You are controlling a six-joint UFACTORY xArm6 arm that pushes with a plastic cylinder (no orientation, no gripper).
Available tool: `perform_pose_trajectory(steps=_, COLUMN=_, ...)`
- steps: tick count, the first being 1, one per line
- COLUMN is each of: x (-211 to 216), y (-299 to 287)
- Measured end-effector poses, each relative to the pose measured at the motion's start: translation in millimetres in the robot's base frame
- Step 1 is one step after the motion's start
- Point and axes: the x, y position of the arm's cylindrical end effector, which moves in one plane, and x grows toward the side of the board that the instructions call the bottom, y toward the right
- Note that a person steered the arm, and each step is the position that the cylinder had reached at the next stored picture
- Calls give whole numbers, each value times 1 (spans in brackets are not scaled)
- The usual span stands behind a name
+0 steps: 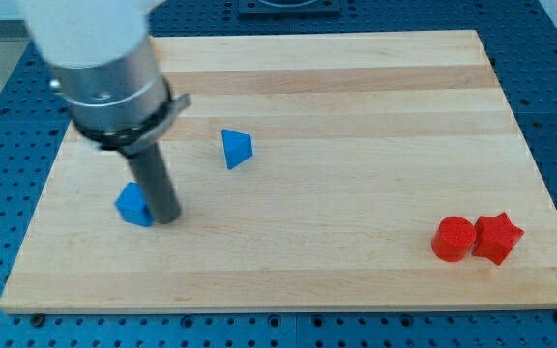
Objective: Move the blue cube to the bottom left
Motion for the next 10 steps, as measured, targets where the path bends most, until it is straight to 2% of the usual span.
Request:
perform_pose_trajectory(steps=1, x=4, y=-36)
perform_pose_trajectory(steps=3, x=-3, y=11)
perform_pose_trajectory(steps=4, x=-24, y=5)
perform_pose_trajectory(steps=6, x=-38, y=-61)
perform_pose_trajectory(steps=8, x=1, y=-98)
perform_pose_trajectory(steps=10, x=10, y=-76)
